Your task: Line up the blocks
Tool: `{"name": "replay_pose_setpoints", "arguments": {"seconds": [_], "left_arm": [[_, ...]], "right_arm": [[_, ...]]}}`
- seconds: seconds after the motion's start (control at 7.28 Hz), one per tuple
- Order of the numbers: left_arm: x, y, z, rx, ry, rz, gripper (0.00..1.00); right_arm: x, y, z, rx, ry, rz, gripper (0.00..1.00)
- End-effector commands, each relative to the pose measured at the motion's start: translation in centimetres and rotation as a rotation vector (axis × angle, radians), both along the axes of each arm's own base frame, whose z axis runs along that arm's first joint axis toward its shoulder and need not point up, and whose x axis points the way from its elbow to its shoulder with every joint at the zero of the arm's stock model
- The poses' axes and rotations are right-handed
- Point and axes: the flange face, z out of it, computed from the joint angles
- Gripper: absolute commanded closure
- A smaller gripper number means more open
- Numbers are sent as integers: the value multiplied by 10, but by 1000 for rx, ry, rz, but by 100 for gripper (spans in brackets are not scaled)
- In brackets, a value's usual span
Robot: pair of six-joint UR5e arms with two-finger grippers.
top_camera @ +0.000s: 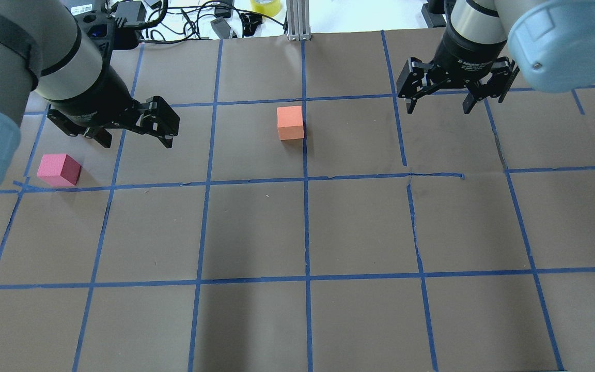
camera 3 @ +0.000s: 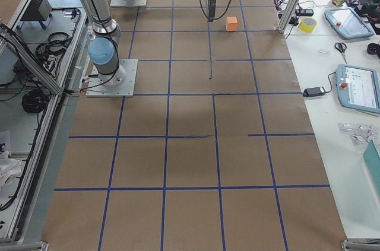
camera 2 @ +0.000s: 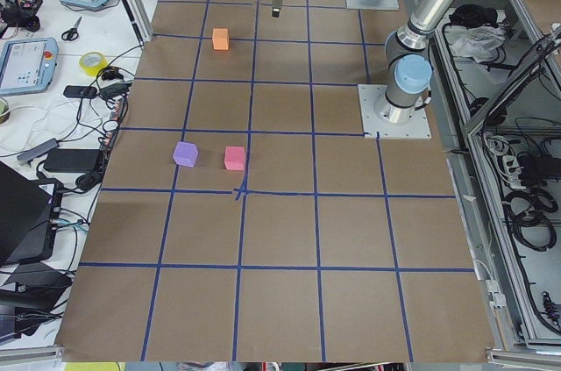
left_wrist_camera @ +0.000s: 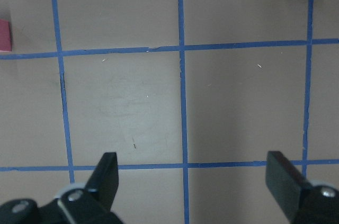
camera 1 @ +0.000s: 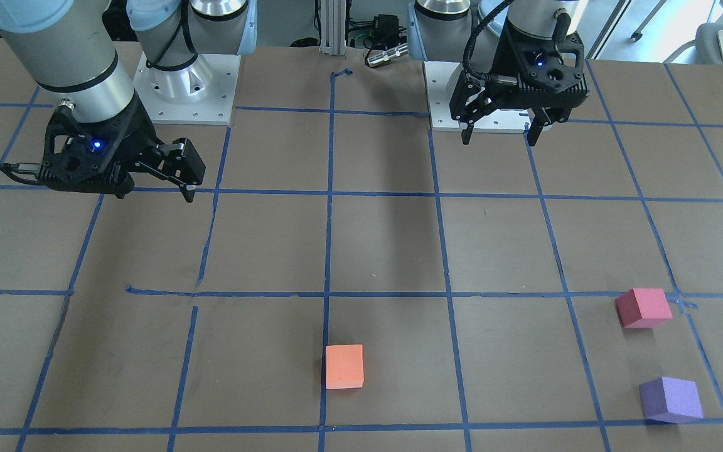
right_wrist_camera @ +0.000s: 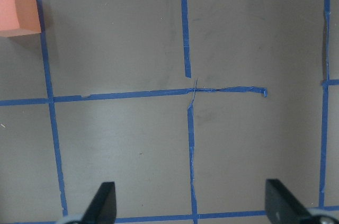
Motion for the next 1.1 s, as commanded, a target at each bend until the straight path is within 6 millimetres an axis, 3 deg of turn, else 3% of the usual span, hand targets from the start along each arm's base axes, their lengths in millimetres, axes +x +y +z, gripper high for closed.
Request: {"name": "replay_pose_setpoints", "arguments": {"seconds": [0.0,0.69,0.96], "left_arm": [[0,1,-1,1,0,0,0],[0,2,1,-4,-3,0,0],[-1,11,-8,13,-2,-4,0]], "right_arm": [[-1,0,0,-1,1,-1,0],[-1,0,0,-1,1,0,0],[-1,0,0,-3,1,2,0]]}}
